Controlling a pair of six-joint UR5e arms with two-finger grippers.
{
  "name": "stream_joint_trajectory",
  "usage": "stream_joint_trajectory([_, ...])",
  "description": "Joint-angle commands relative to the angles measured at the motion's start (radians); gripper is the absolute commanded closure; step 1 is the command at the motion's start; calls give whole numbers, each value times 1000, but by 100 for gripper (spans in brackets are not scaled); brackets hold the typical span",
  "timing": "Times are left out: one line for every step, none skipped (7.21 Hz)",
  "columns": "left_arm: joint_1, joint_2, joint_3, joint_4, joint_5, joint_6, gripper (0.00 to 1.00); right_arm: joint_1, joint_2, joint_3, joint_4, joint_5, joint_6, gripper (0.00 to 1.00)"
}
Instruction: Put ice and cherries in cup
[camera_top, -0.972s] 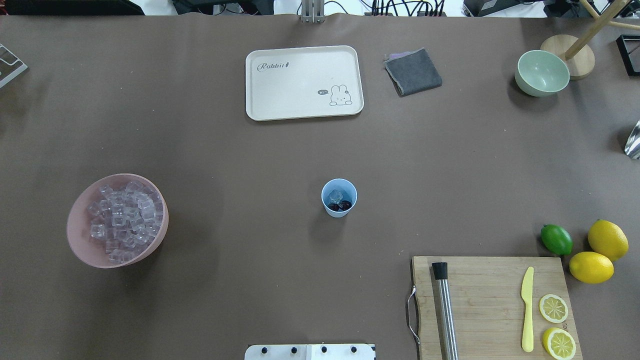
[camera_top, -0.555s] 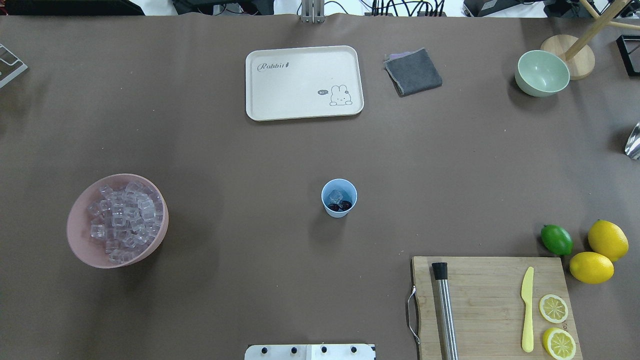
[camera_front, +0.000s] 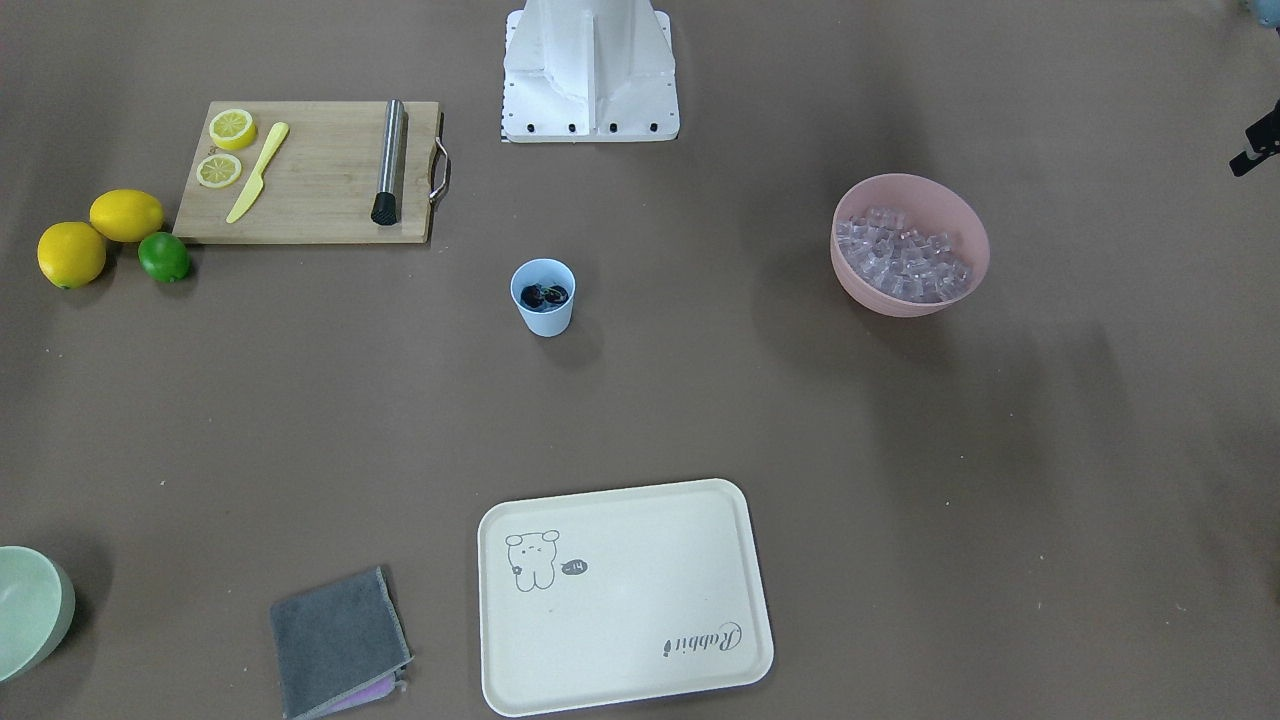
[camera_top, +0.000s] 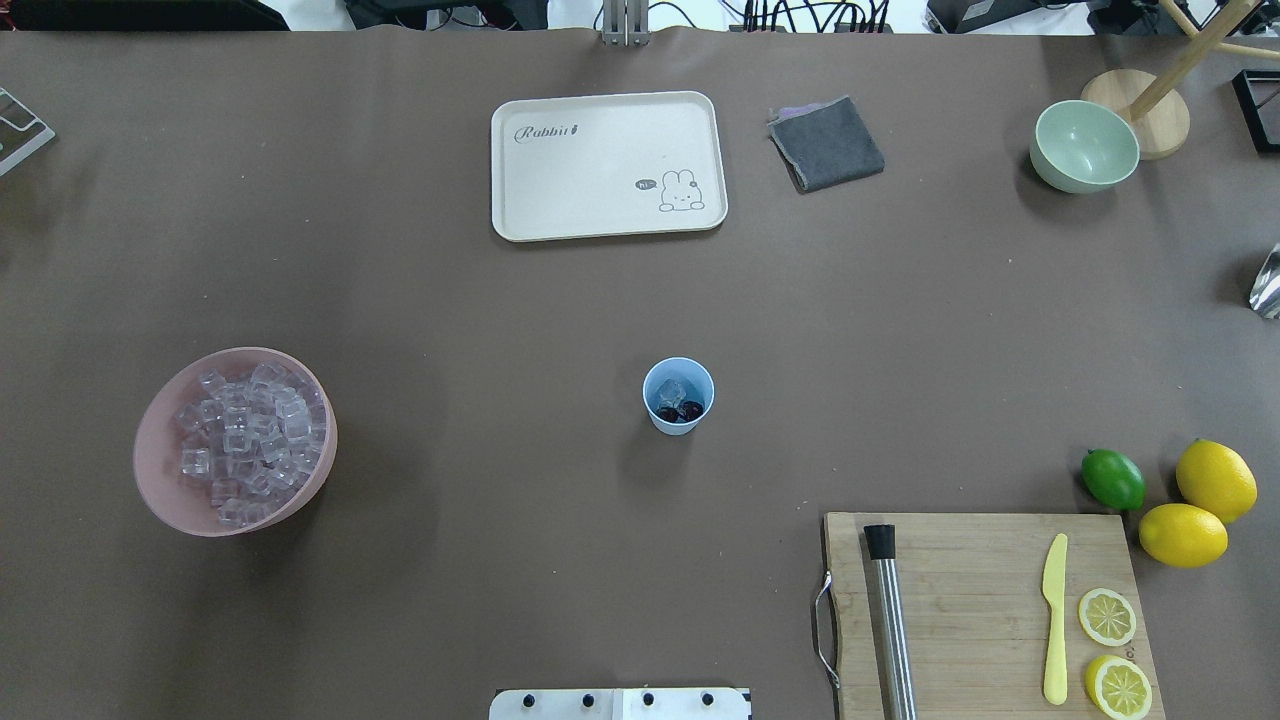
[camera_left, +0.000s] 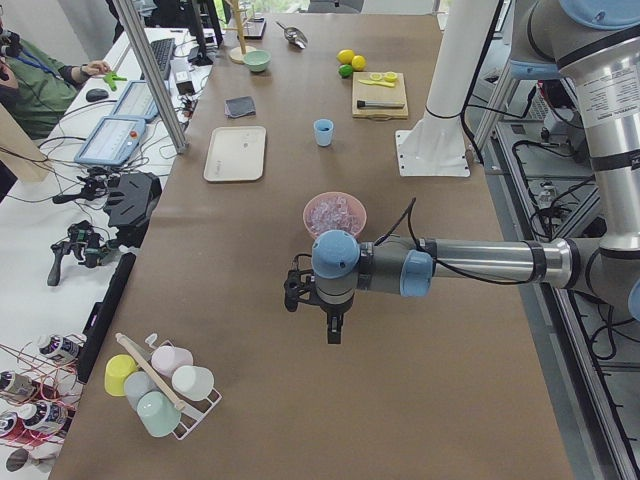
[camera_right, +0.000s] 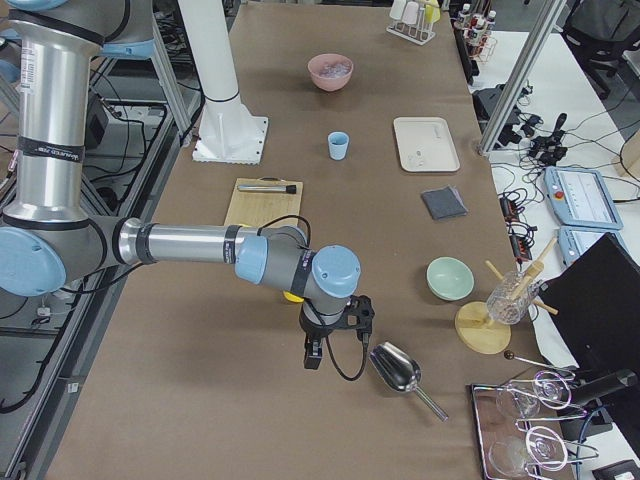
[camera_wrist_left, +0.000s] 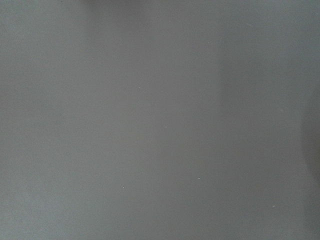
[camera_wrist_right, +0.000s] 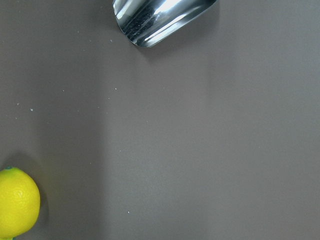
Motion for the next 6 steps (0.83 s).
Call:
stream_joint_trajectory([0, 1, -1, -1, 0, 0, 2, 0, 1, -2, 21, 11, -3, 0])
stream_joint_trajectory([0, 0, -1, -1, 0, 0, 1, 2, -2, 3, 23, 8, -9, 0])
stream_joint_trajectory([0, 0, -1, -3, 0, 0, 2, 2, -1, 1, 26, 10, -11, 0])
stream_joint_trajectory([0, 0, -1, -3, 0, 0, 1, 2, -1, 10, 27, 7, -12, 0])
stream_joint_trajectory([0, 1, -1, -4, 0, 0, 1, 3, -2, 18, 27, 10, -14, 0])
stream_joint_trajectory([0, 1, 0, -13, 0, 0, 1, 2, -1, 18, 27, 2, -12, 0])
